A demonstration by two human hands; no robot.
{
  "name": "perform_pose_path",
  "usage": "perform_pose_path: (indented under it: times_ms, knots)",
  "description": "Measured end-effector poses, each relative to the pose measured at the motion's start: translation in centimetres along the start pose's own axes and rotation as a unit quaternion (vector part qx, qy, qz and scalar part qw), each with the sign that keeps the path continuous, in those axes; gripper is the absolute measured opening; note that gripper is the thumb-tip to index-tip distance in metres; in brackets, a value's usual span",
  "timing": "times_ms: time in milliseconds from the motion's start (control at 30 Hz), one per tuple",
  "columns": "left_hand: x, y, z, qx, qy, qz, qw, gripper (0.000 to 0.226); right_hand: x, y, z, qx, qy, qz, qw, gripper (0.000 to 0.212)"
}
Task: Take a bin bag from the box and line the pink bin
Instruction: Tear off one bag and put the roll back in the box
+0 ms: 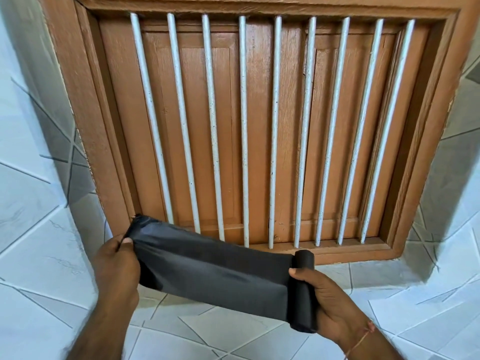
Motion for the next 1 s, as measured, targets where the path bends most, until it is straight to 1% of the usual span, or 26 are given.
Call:
perform_pose_path:
  times_ms: [33, 67, 100, 133, 167, 200, 233, 267, 300, 333, 367, 400, 433, 500, 600, 667, 800, 1000]
  knots:
    - [-0.1, 0.6, -0.6, -0.038, 0.003, 0.074, 0.996, 0.028, -0.1, -0.4, -0.1, 0.015, -0.006, -0.014, 1.000, 0.063]
    - [-0.2, 1.7, -1.5, -0.093, 0.012, 0.141, 0.985, 0.030, -0.4, -0.9, -0.2, 0.031, -0.016, -0.028, 0.999, 0.060]
    - [-0.7, 3.1, -2.7, -0.159, 0.021, 0.182, 0.970, 0.030, -0.9, -1.4, -0.4, 0.047, -0.033, -0.043, 0.997, 0.057]
    - [-1.5, 4.3, -4.1, -0.220, 0.015, 0.187, 0.957, 0.030, -1.5, -1.9, -0.6, 0.058, -0.057, -0.059, 0.995, 0.054]
    - [-2.8, 5.3, -5.8, -0.267, -0.014, 0.177, 0.947, 0.031, -2.4, -2.1, -0.9, 0.064, -0.085, -0.078, 0.991, 0.050]
    - [-4.8, 6.0, -7.3, -0.301, -0.069, 0.174, 0.935, 0.033, -3.3, -2.3, -1.2, 0.066, -0.108, -0.099, 0.987, 0.048]
    - [-7.3, 6.2, -8.9, -0.325, -0.146, 0.184, 0.916, 0.038, -4.2, -2.4, -1.6, 0.066, -0.129, -0.115, 0.983, 0.046]
    - [-9.9, 6.2, -10.6, -0.331, -0.239, 0.197, 0.891, 0.044, -5.1, -2.4, -1.9, 0.063, -0.150, -0.124, 0.979, 0.045]
    - [-12.1, 5.6, -12.0, -0.305, -0.337, 0.194, 0.869, 0.048, -5.9, -2.3, -2.1, 0.057, -0.175, -0.129, 0.974, 0.045]
    - [-13.8, 4.9, -13.2, -0.250, -0.430, 0.167, 0.851, 0.047, -6.5, -2.3, -2.3, 0.050, -0.194, -0.131, 0.971, 0.046]
    - [-14.8, 4.3, -14.3, -0.184, -0.497, 0.130, 0.838, 0.041, -6.8, -2.4, -2.4, 0.044, -0.205, -0.130, 0.969, 0.047]
    - [-15.3, 4.0, -14.7, -0.144, -0.529, 0.094, 0.831, 0.036, -6.8, -2.7, -2.4, 0.039, -0.208, -0.127, 0.969, 0.049]
    - [-15.4, 3.9, -14.7, -0.137, -0.537, 0.077, 0.829, 0.035, -6.6, -3.0, -2.4, 0.037, -0.206, -0.121, 0.970, 0.051]
    - [-15.4, 4.0, -14.4, -0.153, -0.535, 0.080, 0.827, 0.029, -5.5, -3.6, -2.2, 0.030, -0.185, -0.096, 0.978, 0.052]
    - [-15.1, 4.7, -13.3, -0.198, -0.511, 0.143, 0.824, 0.020, -3.5, -3.3, -1.7, 0.005, -0.144, -0.065, 0.987, 0.046]
    - [-15.1, 5.3, -13.0, -0.209, -0.512, 0.152, 0.819, 0.020, -3.0, -2.9, -1.6, 0.000, -0.133, -0.077, 0.988, 0.043]
    - [-14.7, 5.5, -11.8, -0.229, -0.504, 0.170, 0.815, 0.018, -2.2, -2.7, -0.9, 0.008, -0.111, -0.094, 0.989, 0.051]
    - [-12.5, 6.1, -9.4, -0.232, -0.469, 0.176, 0.834, 0.020, -0.3, -3.1, -0.1, 0.024, -0.043, -0.123, 0.991, 0.065]
Point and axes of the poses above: each hand's wrist, its own z-axis towards the middle knuckle, its own x-axis out of the back of the hand, y = z × x, the point moved 9 cm from there along z, towards the middle knuckle, and after that the axes turned 6 degrees about z, right-handed, at the moved point
